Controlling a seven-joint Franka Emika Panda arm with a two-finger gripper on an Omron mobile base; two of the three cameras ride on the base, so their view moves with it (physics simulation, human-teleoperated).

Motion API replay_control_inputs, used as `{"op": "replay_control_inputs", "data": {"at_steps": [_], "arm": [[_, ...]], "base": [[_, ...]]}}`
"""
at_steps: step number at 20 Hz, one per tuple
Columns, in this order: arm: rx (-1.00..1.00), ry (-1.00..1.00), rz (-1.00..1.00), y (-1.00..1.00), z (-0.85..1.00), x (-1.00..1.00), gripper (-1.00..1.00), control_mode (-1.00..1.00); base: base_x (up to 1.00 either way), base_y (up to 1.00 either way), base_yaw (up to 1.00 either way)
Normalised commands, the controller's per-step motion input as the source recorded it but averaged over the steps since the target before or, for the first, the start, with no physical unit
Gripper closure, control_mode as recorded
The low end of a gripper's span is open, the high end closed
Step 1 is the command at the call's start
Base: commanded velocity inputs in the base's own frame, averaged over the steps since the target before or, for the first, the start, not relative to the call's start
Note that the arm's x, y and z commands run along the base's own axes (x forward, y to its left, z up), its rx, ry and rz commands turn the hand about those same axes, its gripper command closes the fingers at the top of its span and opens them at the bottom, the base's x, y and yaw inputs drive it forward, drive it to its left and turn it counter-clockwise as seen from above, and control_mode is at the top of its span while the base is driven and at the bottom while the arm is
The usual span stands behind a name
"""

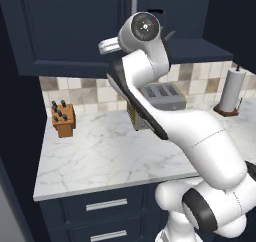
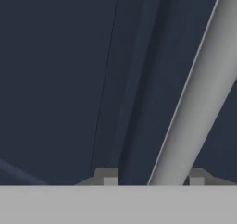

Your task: Open the cabinet, pick the kettle from the cabinet, and place it in the sink.

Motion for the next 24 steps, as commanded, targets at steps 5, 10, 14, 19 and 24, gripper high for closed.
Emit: {"op": "replay_control_inputs", "data": {"at_steps": [5,10,14,19,24], "arm": [[0.00,-0.04,0.00,1.00,-0.68,-0.53,1.00,-1.00],[0.00,-0.01,0.00,1.00,-0.67,-0.39,1.00,-1.00],[0.00,0.00,-0.01,1.00,-0.65,-0.31,1.00,-1.00],[0.00,0.00,0.00,1.00,-0.61,-0.16,1.00,-1.00],[0.00,0.00,-0.01,0.97,-0.59,-0.07,-1.00,-1.00]], "base": [[0.00,0.00,0.00],[0.00,0.00,0.00],[0.00,0.00,0.00],[0.00,0.00,0.00],[0.00,0.00,0.00]]}}
